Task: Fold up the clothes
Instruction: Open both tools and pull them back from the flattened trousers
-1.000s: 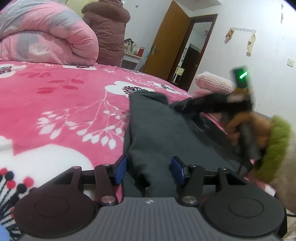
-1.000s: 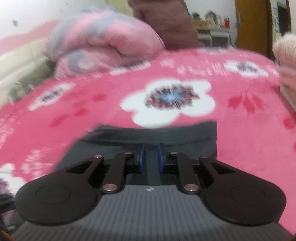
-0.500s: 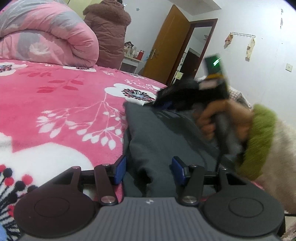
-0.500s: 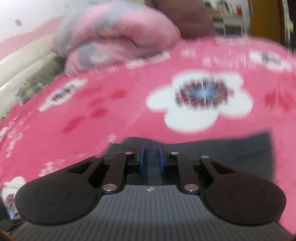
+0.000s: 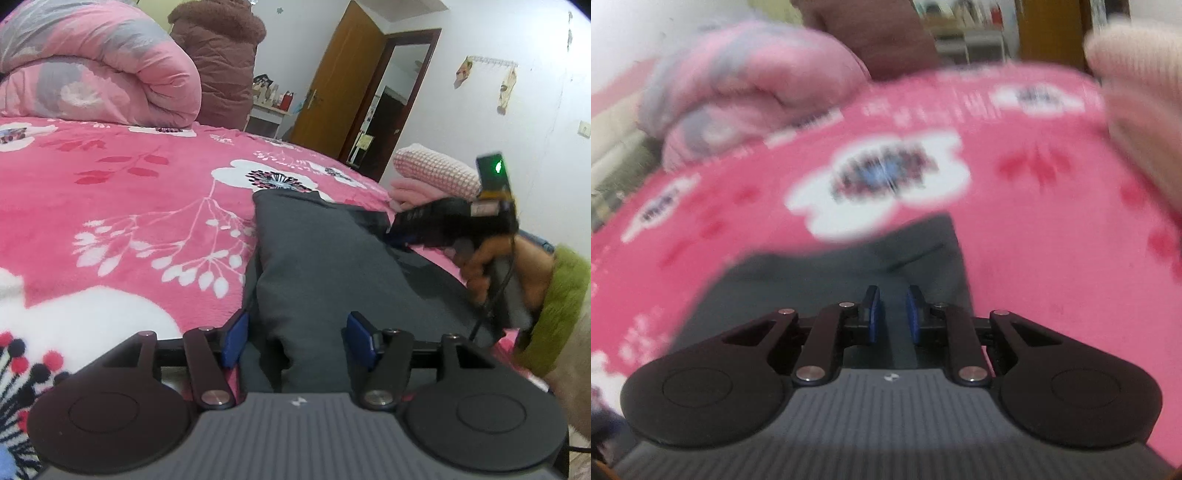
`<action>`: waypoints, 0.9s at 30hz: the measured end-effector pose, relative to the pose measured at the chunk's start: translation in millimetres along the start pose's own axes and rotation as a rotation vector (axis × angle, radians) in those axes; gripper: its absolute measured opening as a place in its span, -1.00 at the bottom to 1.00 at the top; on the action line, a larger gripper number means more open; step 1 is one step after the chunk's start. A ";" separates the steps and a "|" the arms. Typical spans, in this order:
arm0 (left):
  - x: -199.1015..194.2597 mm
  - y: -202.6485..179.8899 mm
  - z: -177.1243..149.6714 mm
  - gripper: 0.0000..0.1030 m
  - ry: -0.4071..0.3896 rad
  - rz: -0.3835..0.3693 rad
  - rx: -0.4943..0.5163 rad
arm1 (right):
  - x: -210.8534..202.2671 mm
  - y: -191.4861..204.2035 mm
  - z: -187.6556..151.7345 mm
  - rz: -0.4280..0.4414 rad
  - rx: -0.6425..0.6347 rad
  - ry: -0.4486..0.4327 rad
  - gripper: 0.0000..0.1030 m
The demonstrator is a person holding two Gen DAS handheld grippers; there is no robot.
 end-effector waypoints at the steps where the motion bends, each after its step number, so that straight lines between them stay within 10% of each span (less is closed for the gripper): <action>1: -1.9 -1.0 1.5 0.17 0.005 0.014 0.005 | 0.1 -3.6 -3.8 0.013 0.019 -0.016 -0.71; 11: -53.2 -22.4 30.7 0.44 -0.092 0.110 0.123 | -115.4 21.9 -24.3 0.138 -0.070 -0.189 -0.55; 21: -15.5 -78.3 0.4 0.43 0.080 0.121 0.339 | -114.6 11.4 -125.8 0.114 -0.114 -0.142 -0.56; 27: -21.5 -83.6 -5.7 0.46 0.095 0.177 0.403 | -161.1 17.0 -119.2 0.129 -0.100 -0.240 -0.56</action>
Point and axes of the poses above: each gripper's, at about its wrist camera, not at the fingertips, and x roughly the way its jaws point, y to its left, z to its top, the point moved 4 cm from there along x, roughly the way its jaws point, and after that the axes turned 12 degrees about z, right-handed, at the moved point
